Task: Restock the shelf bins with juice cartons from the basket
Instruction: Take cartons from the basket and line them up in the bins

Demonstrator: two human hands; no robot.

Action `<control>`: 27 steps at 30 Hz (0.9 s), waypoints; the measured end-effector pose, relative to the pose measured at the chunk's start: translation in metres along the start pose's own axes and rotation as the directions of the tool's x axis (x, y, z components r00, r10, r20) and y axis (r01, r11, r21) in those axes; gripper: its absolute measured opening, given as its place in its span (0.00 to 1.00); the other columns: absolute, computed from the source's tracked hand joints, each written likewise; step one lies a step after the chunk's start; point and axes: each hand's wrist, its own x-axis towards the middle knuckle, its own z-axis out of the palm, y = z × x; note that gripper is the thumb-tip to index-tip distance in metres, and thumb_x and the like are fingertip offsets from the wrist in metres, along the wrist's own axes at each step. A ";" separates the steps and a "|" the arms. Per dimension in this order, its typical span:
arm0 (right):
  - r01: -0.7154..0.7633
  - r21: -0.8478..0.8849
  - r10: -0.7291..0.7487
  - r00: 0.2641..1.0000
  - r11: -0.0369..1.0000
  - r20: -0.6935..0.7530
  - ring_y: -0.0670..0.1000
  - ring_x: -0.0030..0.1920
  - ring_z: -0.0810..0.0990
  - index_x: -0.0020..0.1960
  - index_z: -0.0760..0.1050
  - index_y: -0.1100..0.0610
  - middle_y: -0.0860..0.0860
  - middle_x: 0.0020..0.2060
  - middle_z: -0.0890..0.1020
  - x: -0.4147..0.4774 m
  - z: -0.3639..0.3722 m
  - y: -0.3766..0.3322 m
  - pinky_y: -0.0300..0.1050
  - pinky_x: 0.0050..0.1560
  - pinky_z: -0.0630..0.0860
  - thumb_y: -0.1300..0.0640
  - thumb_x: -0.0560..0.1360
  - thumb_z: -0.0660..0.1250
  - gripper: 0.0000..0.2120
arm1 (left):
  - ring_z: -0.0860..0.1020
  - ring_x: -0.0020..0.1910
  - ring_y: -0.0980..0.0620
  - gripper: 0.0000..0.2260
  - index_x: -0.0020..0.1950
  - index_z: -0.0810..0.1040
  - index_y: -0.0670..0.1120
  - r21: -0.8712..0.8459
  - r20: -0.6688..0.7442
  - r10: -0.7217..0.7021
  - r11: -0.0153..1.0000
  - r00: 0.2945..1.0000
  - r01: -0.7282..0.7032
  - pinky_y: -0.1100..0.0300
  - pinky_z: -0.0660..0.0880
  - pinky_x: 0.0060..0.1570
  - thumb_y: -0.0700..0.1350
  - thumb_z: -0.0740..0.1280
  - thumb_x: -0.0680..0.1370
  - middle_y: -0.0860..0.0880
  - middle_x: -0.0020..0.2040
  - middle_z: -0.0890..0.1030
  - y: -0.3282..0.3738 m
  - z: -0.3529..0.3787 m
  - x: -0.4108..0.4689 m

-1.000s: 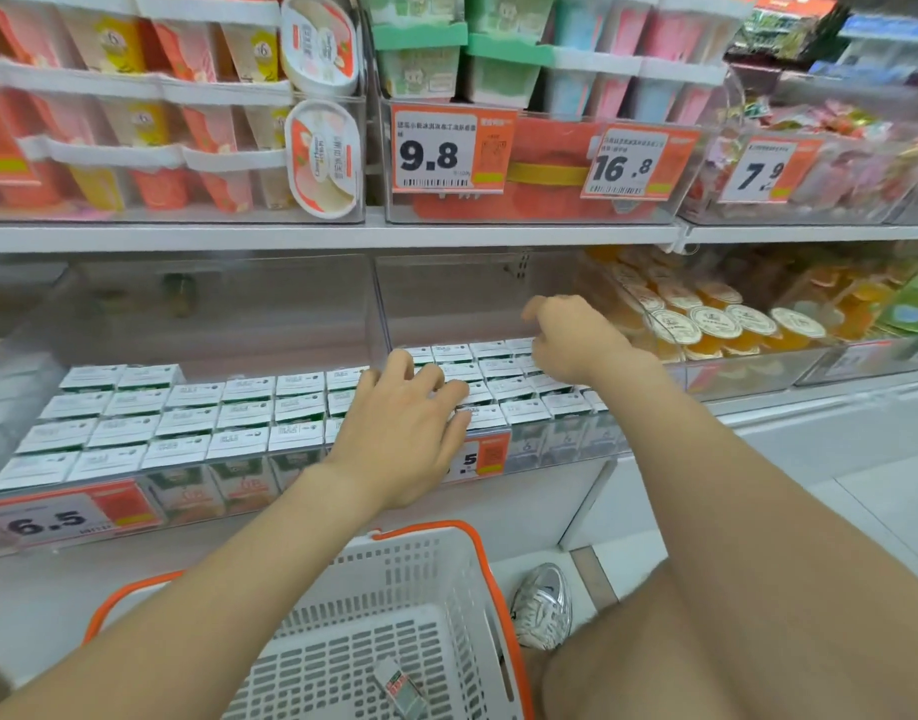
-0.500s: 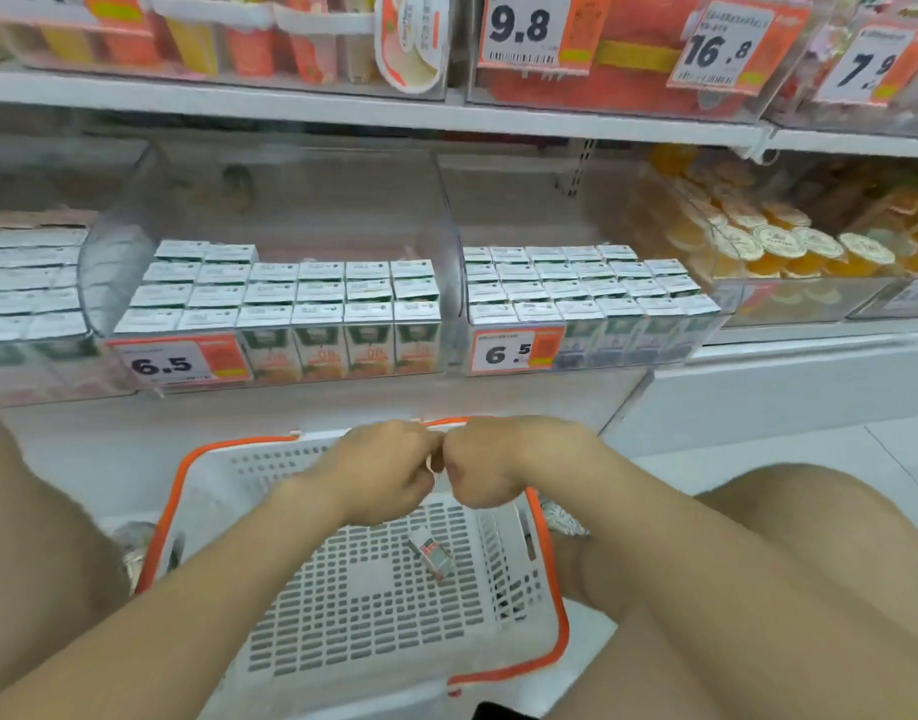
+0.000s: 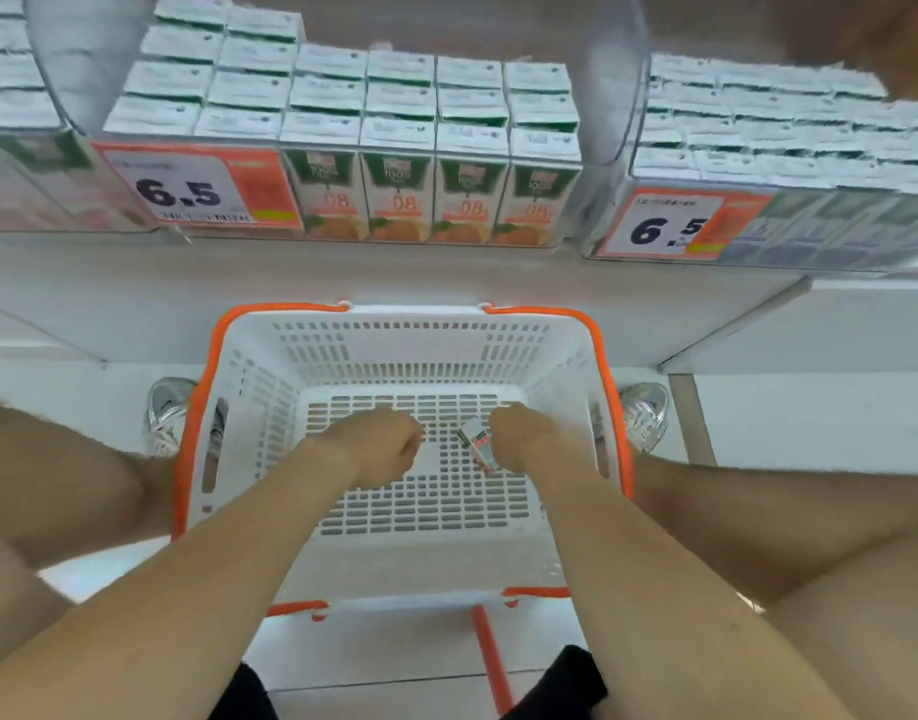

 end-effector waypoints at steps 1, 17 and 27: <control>-0.016 0.051 0.017 1.000 0.999 -0.007 0.61 0.60 0.80 0.74 0.68 0.59 0.59 0.68 0.75 0.008 0.008 -0.002 0.56 0.57 0.80 0.63 0.82 0.63 0.20 | 0.80 0.46 0.45 0.10 0.53 0.79 0.45 -0.015 -0.002 0.004 1.000 1.000 -0.004 0.47 0.79 0.51 0.44 0.58 0.84 0.47 0.48 0.81 -0.003 0.002 0.003; 0.148 0.658 -0.259 0.963 0.738 0.074 0.56 0.40 0.80 0.58 0.75 0.45 0.56 0.54 0.76 0.020 -0.028 -0.017 0.47 0.35 0.80 0.67 0.72 0.72 0.22 | 0.81 0.47 0.49 0.06 0.47 0.81 0.53 -0.312 -0.190 -0.194 0.941 0.962 0.128 0.48 0.81 0.54 0.49 0.65 0.80 0.54 0.47 0.82 -0.030 -0.014 0.001; 0.418 0.778 -0.335 0.899 0.469 -0.282 0.50 0.35 0.77 0.51 0.72 0.53 0.49 0.38 0.78 -0.105 -0.112 -0.067 0.45 0.34 0.73 0.60 0.79 0.64 0.04 | 0.88 0.46 0.47 0.09 0.56 0.85 0.43 -0.795 -0.226 -0.161 0.600 0.961 -0.086 0.49 0.85 0.52 0.48 0.72 0.81 0.44 0.53 0.87 0.015 -0.096 -0.095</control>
